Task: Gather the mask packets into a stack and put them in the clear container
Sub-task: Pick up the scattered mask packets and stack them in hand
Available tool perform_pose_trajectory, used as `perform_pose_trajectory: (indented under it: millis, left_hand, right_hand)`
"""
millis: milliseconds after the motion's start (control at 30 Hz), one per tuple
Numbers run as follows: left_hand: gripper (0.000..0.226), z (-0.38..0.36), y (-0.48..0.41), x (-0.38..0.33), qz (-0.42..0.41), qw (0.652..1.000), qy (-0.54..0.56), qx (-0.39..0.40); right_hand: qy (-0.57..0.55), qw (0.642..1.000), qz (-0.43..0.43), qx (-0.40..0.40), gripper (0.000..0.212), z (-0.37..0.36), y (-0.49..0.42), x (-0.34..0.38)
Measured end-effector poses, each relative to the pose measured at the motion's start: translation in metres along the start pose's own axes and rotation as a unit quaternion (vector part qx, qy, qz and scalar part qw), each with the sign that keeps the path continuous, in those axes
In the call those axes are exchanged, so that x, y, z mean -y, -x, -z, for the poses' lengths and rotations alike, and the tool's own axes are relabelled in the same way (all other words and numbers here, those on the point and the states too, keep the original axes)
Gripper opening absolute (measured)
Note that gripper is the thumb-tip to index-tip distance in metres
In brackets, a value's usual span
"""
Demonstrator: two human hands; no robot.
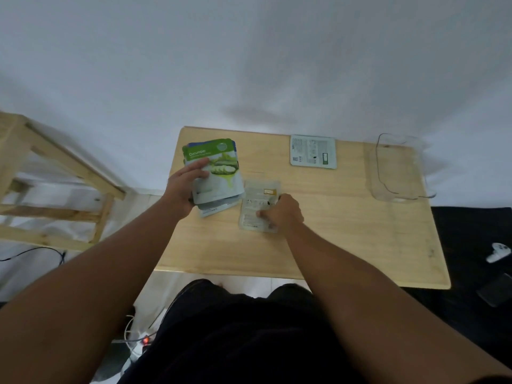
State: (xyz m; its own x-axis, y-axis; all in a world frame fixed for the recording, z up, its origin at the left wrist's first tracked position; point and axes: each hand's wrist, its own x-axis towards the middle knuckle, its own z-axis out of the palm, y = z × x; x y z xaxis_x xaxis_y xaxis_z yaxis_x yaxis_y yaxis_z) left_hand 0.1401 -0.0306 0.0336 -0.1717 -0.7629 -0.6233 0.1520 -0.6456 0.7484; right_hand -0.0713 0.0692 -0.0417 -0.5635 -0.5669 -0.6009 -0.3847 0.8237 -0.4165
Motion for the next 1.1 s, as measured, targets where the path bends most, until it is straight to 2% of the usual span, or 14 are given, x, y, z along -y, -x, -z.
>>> perform_pose_trajectory:
  millis: [100, 233, 433, 533, 633, 767, 833, 933, 967, 1000, 1100]
  left_hand:
    - [0.037, -0.01, 0.006, -0.002, 0.002, 1.0, -0.002, 0.01]
    - [0.039, -0.023, 0.011, -0.001, -0.003, 0.999, -0.026, 0.024]
    - [0.039, -0.058, 0.016, 0.004, -0.016, 0.998, -0.029, 0.05]
    - [0.039, -0.078, 0.015, 0.007, -0.015, 0.997, -0.03, 0.069]
    - [0.039, -0.096, 0.016, 0.01, -0.017, 0.996, -0.018, 0.089]
    - [0.032, -0.106, 0.019, 0.009, -0.034, 0.992, -0.038, 0.112]
    - [0.033, -0.105, 0.016, 0.006, -0.041, 0.991, -0.038, 0.125]
    - [0.038, -0.101, 0.01, 0.0, -0.045, 0.986, -0.036, 0.154]
    - [0.039, -0.101, 0.008, -0.003, -0.043, 0.986, -0.035, 0.16]
    - [0.039, -0.1, 0.006, -0.006, -0.04, 0.985, -0.034, 0.164]
    - [0.038, -0.103, 0.006, -0.014, -0.036, 0.983, -0.042, 0.173]
  right_hand:
    - [-0.053, 0.998, 0.028, 0.004, 0.055, 0.01, 0.0, -0.014]
    - [-0.164, 0.983, 0.076, -0.04, 0.035, 0.046, 0.013, -0.009]
    - [-0.263, 0.942, 0.169, -0.121, 0.025, 0.133, 0.044, 0.031]
    - [-0.219, 0.934, 0.244, -0.142, 0.021, 0.153, 0.062, 0.056]
    - [-0.111, 0.947, 0.283, -0.105, 0.022, 0.148, 0.069, 0.071]
    - [0.036, 0.955, 0.295, -0.011, 0.071, 0.137, 0.07, 0.081]
    - [0.044, 0.951, 0.304, -0.036, 0.062, 0.143, 0.07, 0.081]
    - [-0.036, 0.929, 0.338, -0.149, 0.031, 0.158, 0.056, 0.073]
    - [-0.077, 0.926, 0.341, -0.141, 0.026, 0.162, 0.048, 0.07]
    - [-0.125, 0.929, 0.335, -0.092, 0.021, 0.164, 0.042, 0.068]
    - [-0.237, 0.928, 0.258, 0.123, 0.019, 0.161, 0.03, 0.062]
